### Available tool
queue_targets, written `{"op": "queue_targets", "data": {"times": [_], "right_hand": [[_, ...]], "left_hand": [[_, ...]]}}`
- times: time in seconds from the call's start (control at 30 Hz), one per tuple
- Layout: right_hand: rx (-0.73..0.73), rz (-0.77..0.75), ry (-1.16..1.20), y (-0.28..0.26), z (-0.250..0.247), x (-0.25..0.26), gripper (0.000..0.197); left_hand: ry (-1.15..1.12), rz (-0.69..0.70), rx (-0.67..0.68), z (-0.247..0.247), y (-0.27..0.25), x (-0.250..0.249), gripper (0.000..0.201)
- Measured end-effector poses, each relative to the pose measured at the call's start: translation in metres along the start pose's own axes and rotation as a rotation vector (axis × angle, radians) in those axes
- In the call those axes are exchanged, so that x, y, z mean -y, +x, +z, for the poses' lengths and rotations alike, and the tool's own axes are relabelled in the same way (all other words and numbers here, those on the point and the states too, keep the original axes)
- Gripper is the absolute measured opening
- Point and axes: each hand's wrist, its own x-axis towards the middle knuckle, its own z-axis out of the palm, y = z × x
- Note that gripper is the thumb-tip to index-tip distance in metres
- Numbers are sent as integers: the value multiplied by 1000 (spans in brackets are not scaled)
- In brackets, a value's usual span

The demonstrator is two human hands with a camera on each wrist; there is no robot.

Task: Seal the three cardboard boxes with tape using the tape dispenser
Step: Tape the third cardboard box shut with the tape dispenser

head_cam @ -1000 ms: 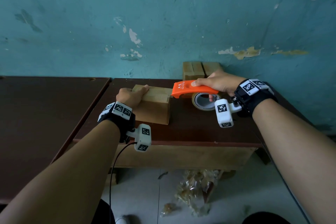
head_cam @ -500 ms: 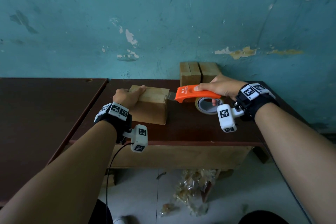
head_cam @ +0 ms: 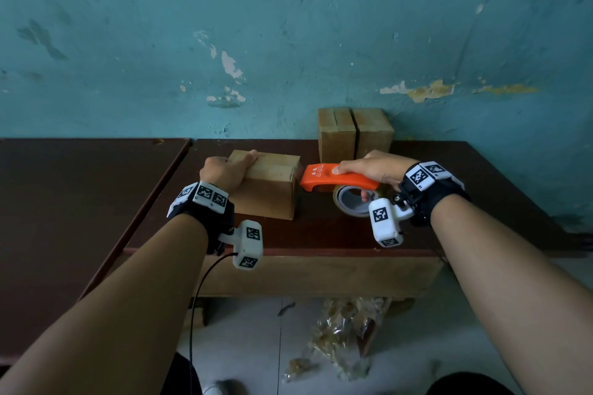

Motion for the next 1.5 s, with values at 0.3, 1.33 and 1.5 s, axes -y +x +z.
{"op": "queue_targets", "data": {"times": [0.3, 1.33, 1.5], "right_hand": [[31, 12, 94, 9, 14, -4, 72], [272, 54, 474, 6, 22, 7, 24], [302, 58, 502, 5, 23, 5, 25]], "left_hand": [[-3, -3, -2, 3, 1, -1, 68], [32, -33, -30, 5, 4, -6, 76], [27, -42, -29, 5, 4, -6, 77]]}}
